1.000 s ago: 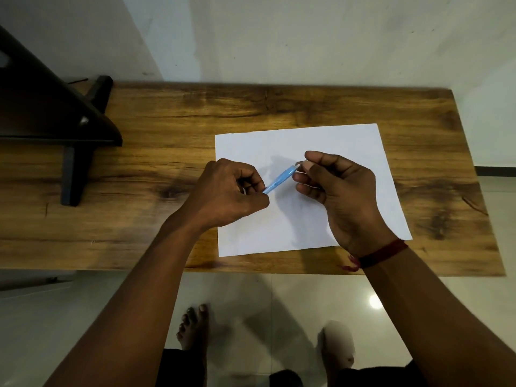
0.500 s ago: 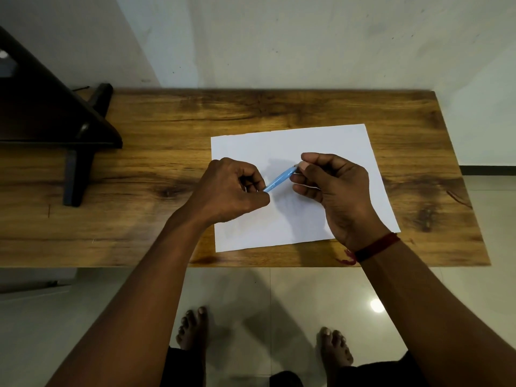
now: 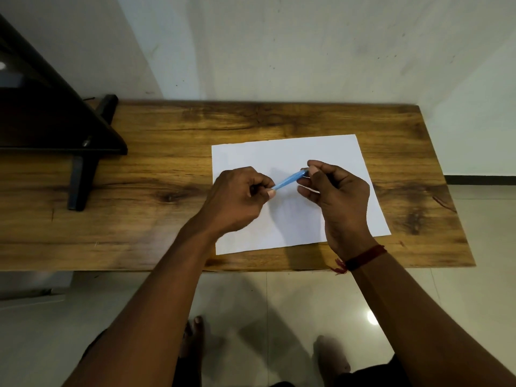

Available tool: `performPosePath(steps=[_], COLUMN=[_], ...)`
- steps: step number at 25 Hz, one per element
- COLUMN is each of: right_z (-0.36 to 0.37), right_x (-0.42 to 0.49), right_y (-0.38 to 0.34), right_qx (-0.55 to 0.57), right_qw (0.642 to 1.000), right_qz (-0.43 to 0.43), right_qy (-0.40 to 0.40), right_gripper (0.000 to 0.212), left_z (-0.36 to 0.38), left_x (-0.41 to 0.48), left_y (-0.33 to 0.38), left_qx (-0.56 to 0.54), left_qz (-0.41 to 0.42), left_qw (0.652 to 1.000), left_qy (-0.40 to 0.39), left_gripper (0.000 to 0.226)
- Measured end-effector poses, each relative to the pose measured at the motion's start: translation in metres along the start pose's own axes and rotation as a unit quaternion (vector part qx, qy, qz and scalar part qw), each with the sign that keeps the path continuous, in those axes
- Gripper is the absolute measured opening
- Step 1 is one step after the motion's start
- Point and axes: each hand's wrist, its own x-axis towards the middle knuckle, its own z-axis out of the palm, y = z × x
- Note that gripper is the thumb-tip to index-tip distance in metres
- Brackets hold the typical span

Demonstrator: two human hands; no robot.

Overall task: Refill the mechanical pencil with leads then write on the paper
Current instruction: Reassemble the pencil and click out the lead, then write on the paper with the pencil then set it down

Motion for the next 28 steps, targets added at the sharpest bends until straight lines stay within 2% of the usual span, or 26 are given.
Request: performPosePath(steps=[5, 7, 11, 13, 15, 17, 19, 21, 24, 28], right_z=[0.008, 0.009, 0.014, 0.012, 0.003, -0.007, -0.014, -0.017, -0.017, -0.013], right_x=[-0.014, -0.017, -0.023, -0.021, -0.013, -0.003, 0.003, 0.004, 0.002, 0.000], right_y=[0.001, -0.003, -0.008, -0.011, -0.016, -0.022, -0.024, -0.025, -0.025, -0.030], right_qx=[0.026, 0.057, 0.130, 0.143, 0.189, 0.287, 0.384, 0.434, 0.452, 0.444], right_qw=[0.998, 0.998, 0.991, 0.988, 0.978, 0.950, 0.911, 0.887, 0.880, 0.885], right_qz=[-0.032, -0.031, 0.014, 0.037, 0.065, 0.097, 0.119, 0.125, 0.105, 0.101], right_qy=[0.046, 0.027, -0.031, -0.037, -0.053, -0.082, -0.090, -0.094, -0.101, -0.102], right_gripper=[0.018, 0.023, 0.050, 0.041, 0.030, 0.026, 0.022, 0.026, 0.037, 0.035], left_z=[0.012, 0.011, 0.016, 0.017, 0.015, 0.014, 0.016, 0.019, 0.020, 0.017], left_x=[-0.013, -0.014, -0.017, -0.021, -0.024, -0.026, -0.030, -0.034, -0.040, -0.052], left_y=[0.008, 0.010, 0.022, 0.022, 0.015, 0.001, -0.016, -0.029, -0.038, -0.044], left_qx=[0.015, -0.015, -0.034, -0.037, -0.040, 0.012, 0.095, 0.150, 0.187, 0.215], left_qz=[0.033, 0.033, 0.075, 0.077, 0.045, -0.009, -0.064, -0.096, -0.109, -0.126], left_qw=[0.999, 0.997, 0.990, 0.988, 0.986, 0.986, 0.983, 0.976, 0.966, 0.953], left_qy=[0.036, 0.075, 0.114, 0.129, 0.155, 0.169, 0.147, 0.123, 0.139, 0.170], left_gripper=[0.016, 0.018, 0.022, 0.031, 0.045, 0.059, 0.067, 0.067, 0.062, 0.065])
